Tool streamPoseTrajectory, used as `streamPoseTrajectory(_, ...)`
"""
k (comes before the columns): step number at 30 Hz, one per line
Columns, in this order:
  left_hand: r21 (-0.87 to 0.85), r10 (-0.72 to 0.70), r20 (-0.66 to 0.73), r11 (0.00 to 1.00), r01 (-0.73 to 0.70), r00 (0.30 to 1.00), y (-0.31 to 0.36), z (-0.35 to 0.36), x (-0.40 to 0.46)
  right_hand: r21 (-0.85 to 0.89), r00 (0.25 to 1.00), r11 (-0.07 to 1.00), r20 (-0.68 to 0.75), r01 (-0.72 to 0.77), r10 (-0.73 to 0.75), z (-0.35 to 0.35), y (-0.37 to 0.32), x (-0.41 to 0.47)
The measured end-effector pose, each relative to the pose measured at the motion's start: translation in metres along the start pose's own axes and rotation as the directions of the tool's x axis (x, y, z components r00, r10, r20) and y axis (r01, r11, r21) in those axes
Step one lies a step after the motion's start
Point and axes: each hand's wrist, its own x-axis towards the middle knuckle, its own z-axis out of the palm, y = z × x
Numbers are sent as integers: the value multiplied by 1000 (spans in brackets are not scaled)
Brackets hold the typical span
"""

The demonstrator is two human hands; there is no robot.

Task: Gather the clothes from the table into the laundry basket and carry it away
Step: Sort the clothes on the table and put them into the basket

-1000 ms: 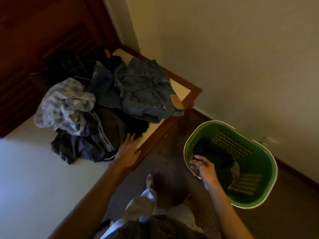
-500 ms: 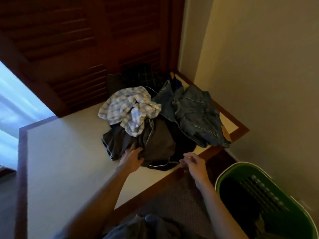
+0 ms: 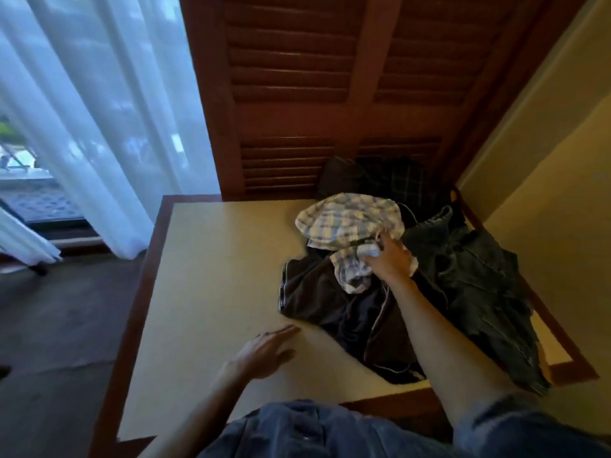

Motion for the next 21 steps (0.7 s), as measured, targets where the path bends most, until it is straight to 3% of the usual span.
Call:
streamPoseTrajectory(2,-175,-120,-89,979,103,989,-16,-14,-3,73,996,994,-22,84,-82,24,-14,3)
streamPoseTrajectory(4,-419,-271,-215,893,162,938,-29,-34,-8,133,971,962,-27,239,-237,47,-37,-14)
streamPoseTrajectory(6,-637,-420,-396,766,85,817,-36,-62,-13,158,884,872,-5,463,-468,72,-65,-47)
streamPoseTrajectory(8,-723,-504,-514,690,-35,694,-40,-91,-19,249,755,756,120,605,-644,95,-90,-94)
streamPoseTrajectory(10,-747,-507,-523,660,-82,685,-46,-109,-22,338,649,701,269,628,-712,121,-94,-129)
streamPoseTrajectory(12,-759,-483,-475,649,-63,736,-49,-109,-19,350,612,724,387,595,-690,141,-79,-139)
streamPoseTrajectory(15,-655,-375,-430,755,1,821,-44,-72,-5,328,622,742,406,585,-670,144,-50,-131)
streamPoseTrajectory(19,-267,-273,-243,941,207,931,-27,-21,4,288,802,763,-31,579,-597,114,-30,-94)
streamPoseTrajectory(21,-103,-263,-210,964,246,942,-24,-8,3,261,891,852,-118,453,-438,104,-21,-68)
